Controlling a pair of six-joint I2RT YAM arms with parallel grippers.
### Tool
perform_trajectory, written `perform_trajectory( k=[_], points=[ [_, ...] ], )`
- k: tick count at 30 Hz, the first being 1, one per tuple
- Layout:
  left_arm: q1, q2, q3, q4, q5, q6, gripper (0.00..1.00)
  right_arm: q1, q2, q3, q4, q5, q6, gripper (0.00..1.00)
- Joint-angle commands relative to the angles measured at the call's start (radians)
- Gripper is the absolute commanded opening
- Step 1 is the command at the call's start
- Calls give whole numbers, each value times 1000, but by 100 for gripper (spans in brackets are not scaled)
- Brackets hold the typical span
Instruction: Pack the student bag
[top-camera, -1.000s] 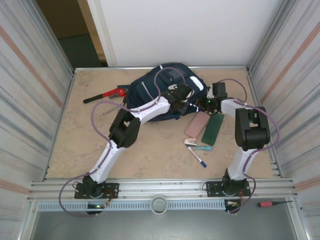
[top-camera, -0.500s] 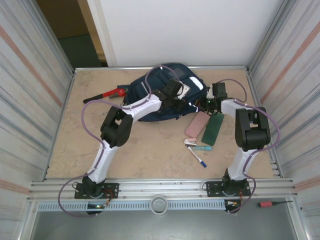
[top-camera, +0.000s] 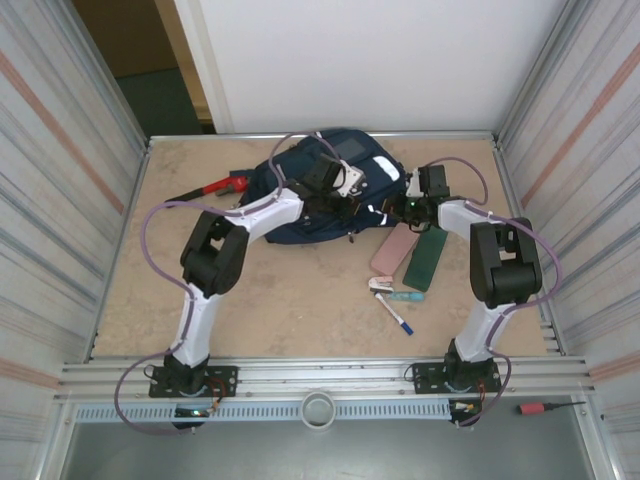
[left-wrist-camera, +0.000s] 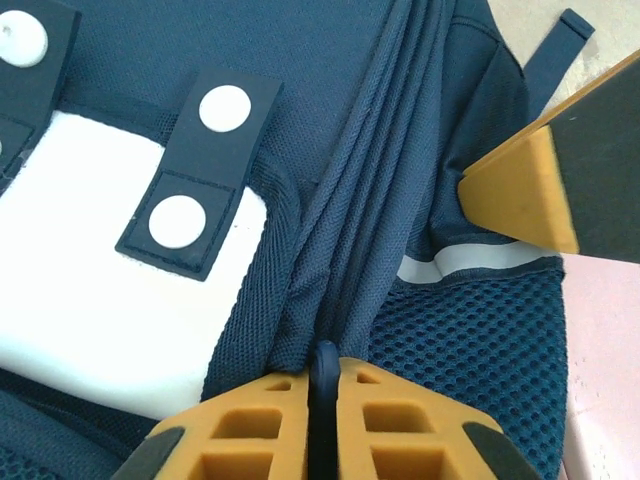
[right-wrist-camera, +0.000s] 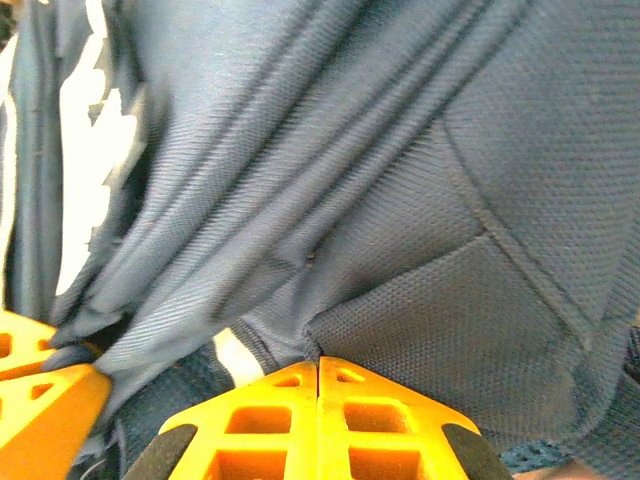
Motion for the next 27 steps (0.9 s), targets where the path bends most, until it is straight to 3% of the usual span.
perform_trajectory(
  k=[1,7,12,20,27],
  points=[
    [39,-97,-54,34,19,-14,14,53,-54,-18,2,-67,31,0],
    [43,-139,-123,64,33,-36,26,74,-56,-24,4,-57,37,0],
    [32,-149,-159,48,-54,-104,36,85,-53,-38,15,-54,38,0],
    [-48,-95,-81,-59,-284,-117,35,91,-34,-47,30,-63,38,0],
    [-74,-6,2,-78,-285,-120,34,94,-26,-59,40,-63,34,0]
  ],
)
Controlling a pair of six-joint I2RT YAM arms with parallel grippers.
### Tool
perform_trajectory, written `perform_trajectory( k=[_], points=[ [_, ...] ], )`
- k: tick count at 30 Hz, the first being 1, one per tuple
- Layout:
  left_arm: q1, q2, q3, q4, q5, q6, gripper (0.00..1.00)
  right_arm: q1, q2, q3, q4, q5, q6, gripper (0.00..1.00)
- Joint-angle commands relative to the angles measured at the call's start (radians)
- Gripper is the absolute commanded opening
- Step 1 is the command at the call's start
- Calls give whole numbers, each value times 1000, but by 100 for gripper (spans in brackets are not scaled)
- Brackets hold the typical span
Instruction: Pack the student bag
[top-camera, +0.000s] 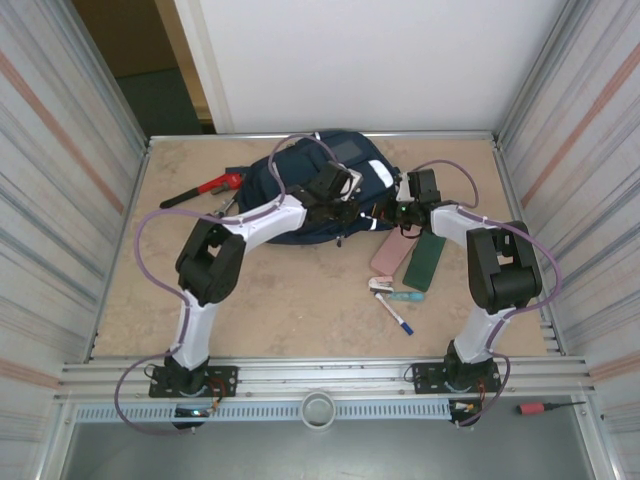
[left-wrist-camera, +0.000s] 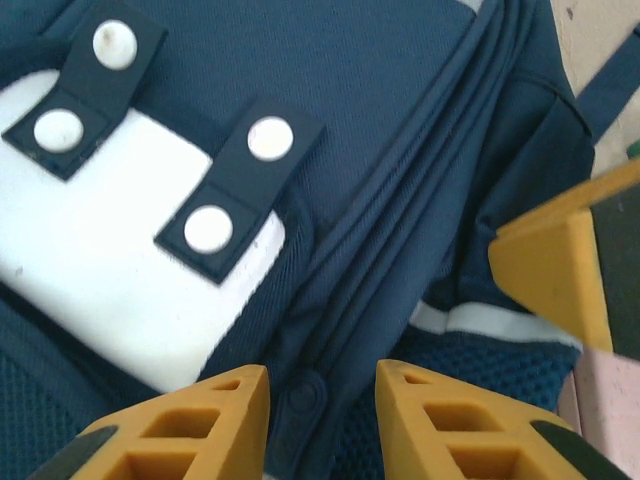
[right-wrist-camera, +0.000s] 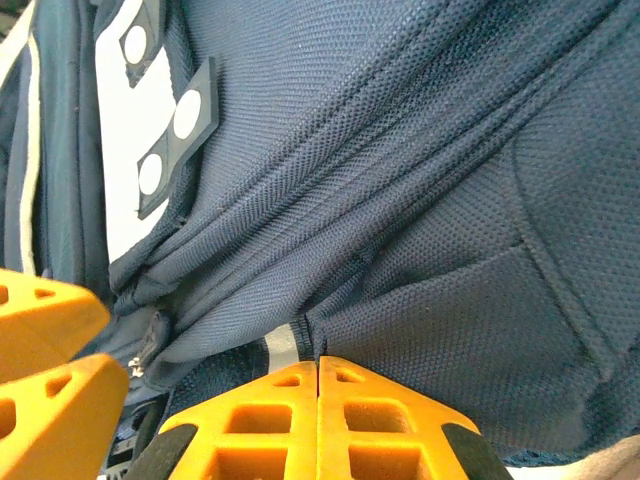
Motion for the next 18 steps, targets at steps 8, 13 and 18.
perform_trajectory(
  k=[8,13,18],
  points=[
    [-15,104,99,-105,-126,-10,33,30,1,-21,4,-60,7,0],
    [-16,80,73,-130,-148,-33,31,26,10,-20,5,-60,6,0],
    [-17,45,36,-150,-159,-47,31,24,10,-21,4,-58,4,0]
  ],
)
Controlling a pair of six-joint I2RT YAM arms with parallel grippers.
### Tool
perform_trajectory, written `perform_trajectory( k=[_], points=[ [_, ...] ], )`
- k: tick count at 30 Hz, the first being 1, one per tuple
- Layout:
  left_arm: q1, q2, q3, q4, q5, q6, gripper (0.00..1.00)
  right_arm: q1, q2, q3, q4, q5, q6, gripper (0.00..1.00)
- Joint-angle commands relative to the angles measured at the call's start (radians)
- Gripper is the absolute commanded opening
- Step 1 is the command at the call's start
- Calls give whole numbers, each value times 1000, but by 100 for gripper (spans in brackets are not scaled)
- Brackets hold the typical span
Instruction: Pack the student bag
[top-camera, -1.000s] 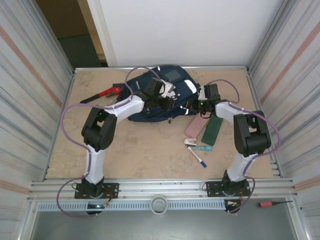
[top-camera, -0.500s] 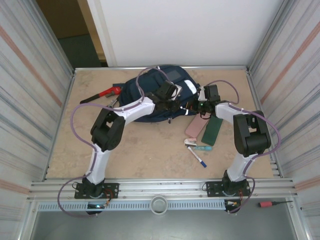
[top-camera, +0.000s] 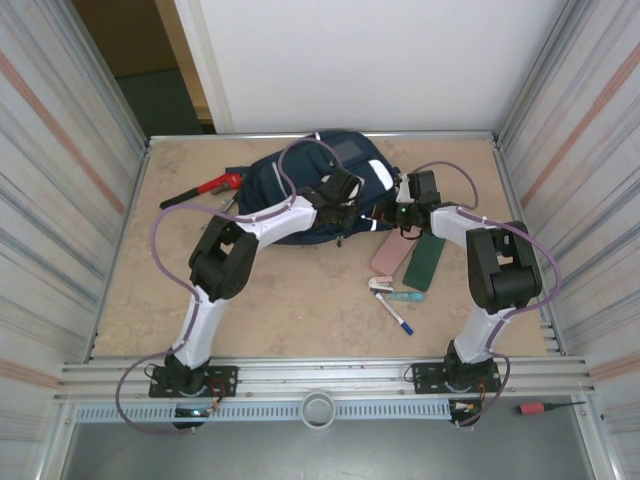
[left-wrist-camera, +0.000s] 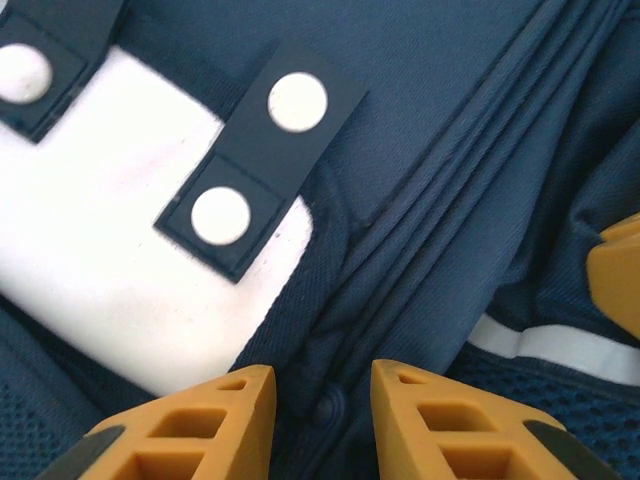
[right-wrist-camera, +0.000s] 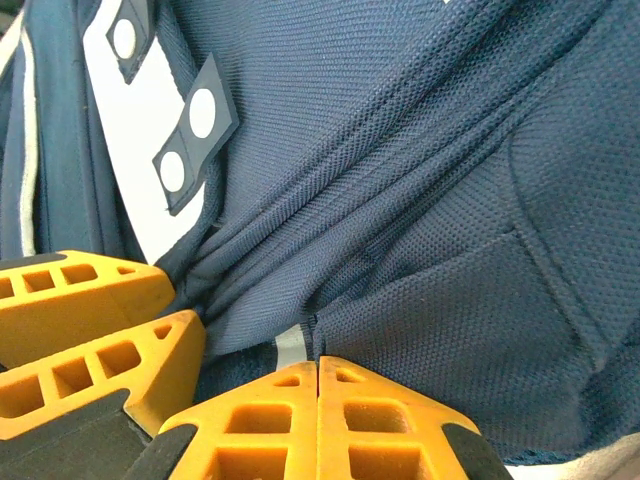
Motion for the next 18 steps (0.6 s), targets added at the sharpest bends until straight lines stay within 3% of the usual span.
perform_trajectory(
  k=[1,11,18],
  points=[
    [5,-37,-32,-74,-57,-26,30,25,9,-9,-8,-57,5,0],
    [7,21,30,-134,-30,-28,27,25,11,-7,-9,-60,6,0],
    [6,67,75,-186,-60,-22,31,22,13,-8,-10,-60,5,0]
  ],
)
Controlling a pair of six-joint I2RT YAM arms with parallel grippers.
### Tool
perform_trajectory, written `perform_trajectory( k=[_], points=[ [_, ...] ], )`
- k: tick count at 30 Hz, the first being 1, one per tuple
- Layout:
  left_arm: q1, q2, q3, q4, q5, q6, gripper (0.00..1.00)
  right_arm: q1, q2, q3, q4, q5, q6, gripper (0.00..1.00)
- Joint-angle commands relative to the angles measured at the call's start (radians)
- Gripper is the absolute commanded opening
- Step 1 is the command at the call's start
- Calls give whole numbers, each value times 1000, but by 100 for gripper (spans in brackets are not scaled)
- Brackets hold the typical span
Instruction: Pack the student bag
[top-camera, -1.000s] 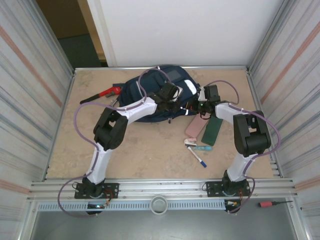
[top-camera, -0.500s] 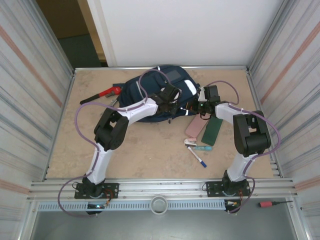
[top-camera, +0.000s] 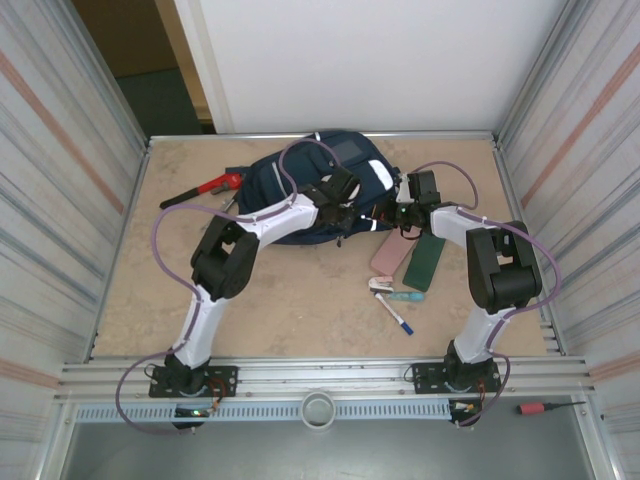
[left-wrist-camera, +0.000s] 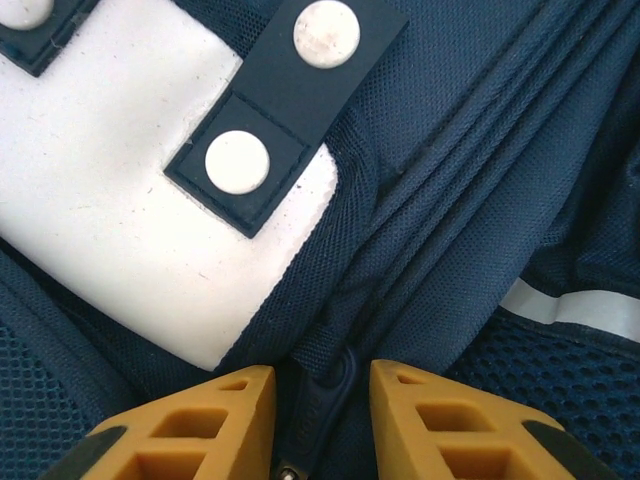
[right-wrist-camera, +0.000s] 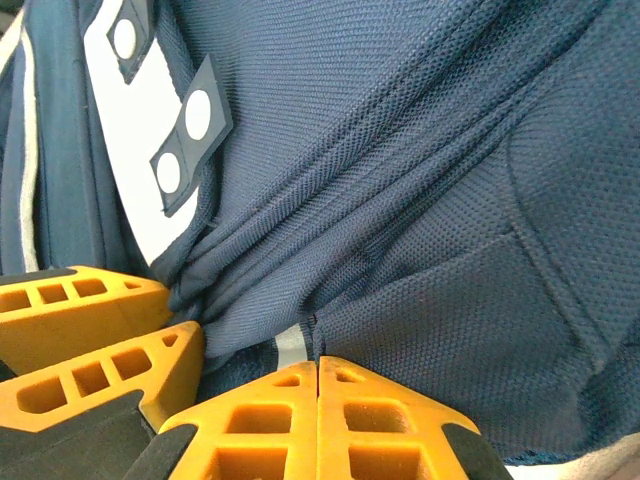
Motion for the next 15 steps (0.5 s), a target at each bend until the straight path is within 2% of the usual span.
perform_trajectory(
  k=[1,8,15],
  points=[
    [8,51,31,-85,-46,-1,30,22,13,-8,-8,-60,5,0],
    [21,94,98,-104,-38,14,20,23,18,-11,-9,-61,4,0],
    [37,39,95,-73,-3,39,7,16,15,-17,-11,-57,2,0]
  ],
)
